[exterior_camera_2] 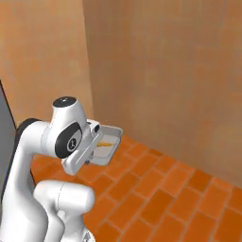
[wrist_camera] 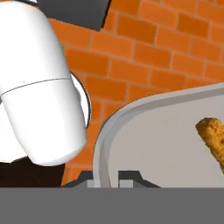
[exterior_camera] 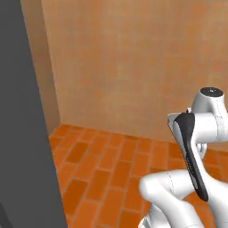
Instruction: Take the meat container that has the shrimp and place it on the second highest rack of the freezer. Then take the vegetable container that has the corn and squash and place it on the highest rack of the freezer.
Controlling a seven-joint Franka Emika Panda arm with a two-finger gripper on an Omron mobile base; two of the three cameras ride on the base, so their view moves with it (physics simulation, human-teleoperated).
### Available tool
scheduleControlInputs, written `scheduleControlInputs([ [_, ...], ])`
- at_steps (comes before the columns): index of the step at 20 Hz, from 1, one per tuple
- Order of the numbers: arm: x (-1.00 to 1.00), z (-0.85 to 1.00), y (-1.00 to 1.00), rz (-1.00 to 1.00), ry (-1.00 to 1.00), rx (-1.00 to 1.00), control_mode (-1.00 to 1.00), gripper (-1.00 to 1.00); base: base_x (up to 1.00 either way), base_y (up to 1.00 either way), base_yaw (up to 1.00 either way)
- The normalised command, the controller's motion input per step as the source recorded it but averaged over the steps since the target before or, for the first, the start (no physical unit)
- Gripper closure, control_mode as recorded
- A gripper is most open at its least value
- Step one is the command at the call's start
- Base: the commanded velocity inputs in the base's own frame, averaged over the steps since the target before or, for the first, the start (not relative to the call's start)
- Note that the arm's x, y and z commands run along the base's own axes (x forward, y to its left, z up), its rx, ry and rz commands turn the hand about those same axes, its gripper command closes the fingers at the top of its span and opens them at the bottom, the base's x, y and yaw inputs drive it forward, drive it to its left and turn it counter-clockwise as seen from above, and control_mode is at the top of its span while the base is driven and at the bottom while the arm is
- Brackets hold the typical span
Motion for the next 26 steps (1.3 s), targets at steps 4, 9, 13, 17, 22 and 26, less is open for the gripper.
scheduleControlInputs([
  [4,0.0,0.0,0.0,0.0,0.0,0.0,1.0,1.0,0.0,-0.16,0.97],
  [9,0.0,0.0,0.0,0.0,0.0,0.0,1.0,1.0,0.01,-0.21,0.94],
  [13,0.0,0.0,0.0,0.0,0.0,0.0,1.0,1.0,0.01,-0.34,0.87],
  [17,0.0,0.0,0.0,0.0,0.0,0.0,1.0,1.0,0.04,-0.47,0.81],
  [22,0.0,0.0,0.0,0.0,0.0,0.0,1.0,1.0,0.0,-0.23,0.76],
  [26,0.0,0.0,0.0,0.0,0.0,0.0,1.0,1.0,0.0,-0.03,0.7],
])
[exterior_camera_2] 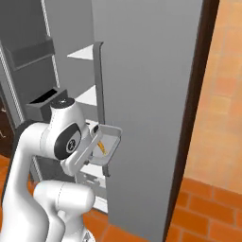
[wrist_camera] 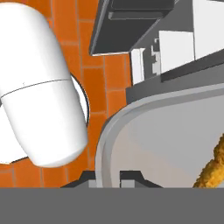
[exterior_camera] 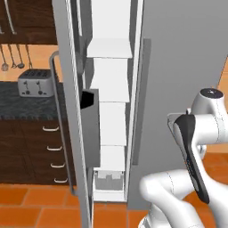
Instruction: Take the meat container that has the shrimp and place it on the second highest rack of the freezer. Then take the vegetable container that has the corn and squash and place it on the highest rack of the freezer.
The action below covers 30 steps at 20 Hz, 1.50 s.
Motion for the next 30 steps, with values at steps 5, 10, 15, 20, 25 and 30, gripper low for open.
scheduleControlInputs([
  [5,0.0,0.0,0.0,0.0,0.0,0.0,1.0,1.0,0.07,0.0,0.42],
  [10,0.0,0.0,0.0,0.0,0.0,0.0,1.0,1.0,0.21,0.11,0.2],
  [15,0.0,0.0,0.0,0.0,0.0,0.0,1.0,1.0,0.24,0.57,0.07],
  [20,0.0,0.0,0.0,0.0,0.0,0.0,1.0,1.0,0.63,0.24,0.02],
  [25,0.0,0.0,0.0,0.0,0.0,0.0,1.0,1.0,0.68,-0.09,0.1],
  [30,0.0,0.0,0.0,0.0,0.0,0.0,1.0,1.0,0.53,0.01,0.06],
])
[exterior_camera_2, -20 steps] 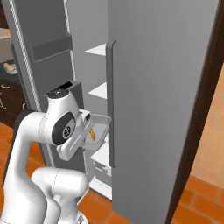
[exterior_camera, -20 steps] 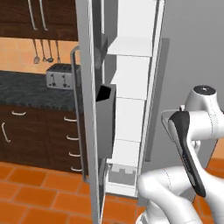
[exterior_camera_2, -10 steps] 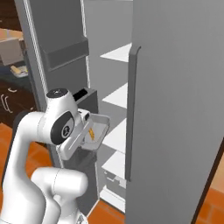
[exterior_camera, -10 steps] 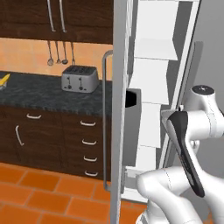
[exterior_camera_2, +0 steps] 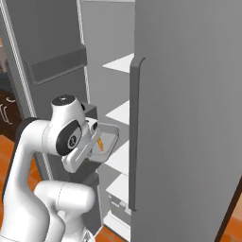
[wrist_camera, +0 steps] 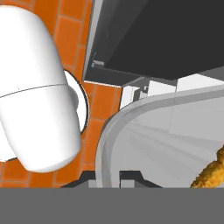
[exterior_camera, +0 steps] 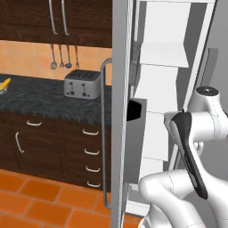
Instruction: Take the meat container that has the shrimp and place it on the second highest rack of the freezer. Then take the vegetable container that has the corn and squash and place it on the highest rack of the freezer.
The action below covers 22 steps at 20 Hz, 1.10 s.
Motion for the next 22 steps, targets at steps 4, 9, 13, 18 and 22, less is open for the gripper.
scheduleControlInputs([
  [4,0.0,0.0,0.0,0.0,0.0,0.0,1.0,1.0,0.42,0.09,0.01],
  [9,0.0,0.0,0.0,0.0,0.0,0.0,1.0,1.0,0.52,0.1,0.01],
  [13,0.0,0.0,0.0,0.0,0.0,0.0,1.0,1.0,0.5,0.41,0.0],
  [18,0.0,0.0,0.0,0.0,0.0,0.0,1.0,1.0,0.19,0.47,0.0],
  [22,0.0,0.0,0.0,0.0,0.0,0.0,1.0,1.0,0.21,0.38,0.0],
])
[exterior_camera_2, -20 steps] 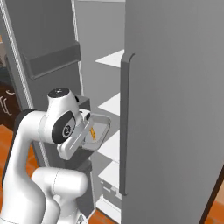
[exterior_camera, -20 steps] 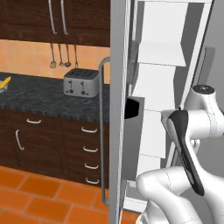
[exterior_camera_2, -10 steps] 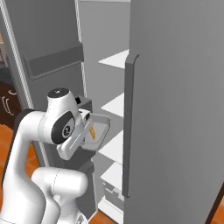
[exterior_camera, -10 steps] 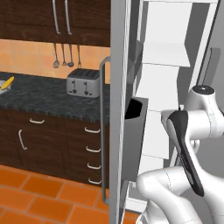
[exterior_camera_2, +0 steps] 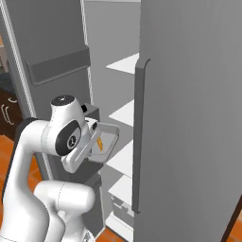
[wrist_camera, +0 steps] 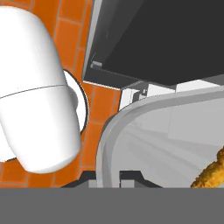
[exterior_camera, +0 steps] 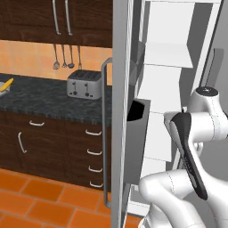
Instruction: Take the meat container that has the shrimp and place it on the second highest rack of the freezer. Then take the vegetable container that has the corn and squash and place it on the highest rack of the freezer.
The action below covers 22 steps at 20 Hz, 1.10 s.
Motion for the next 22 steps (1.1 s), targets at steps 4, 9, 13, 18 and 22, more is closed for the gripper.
scheduleControlInputs([
  [4,0.35,0.06,0.01,-0.01,-0.02,0.0,-1.0,1.0,0.0,0.0,0.0],
  [9,0.52,0.23,0.0,0.0,-0.09,0.01,-1.0,1.0,0.0,0.0,0.0],
  [13,0.59,0.09,-0.09,0.0,-0.1,0.01,-1.0,1.0,0.0,0.0,0.0],
  [18,0.59,0.0,-0.1,0.0,-0.17,0.0,-1.0,1.0,0.0,0.0,0.0],
  [22,0.7,0.0,-0.2,-0.02,-0.15,0.0,-1.0,1.0,0.0,0.0,0.0],
])
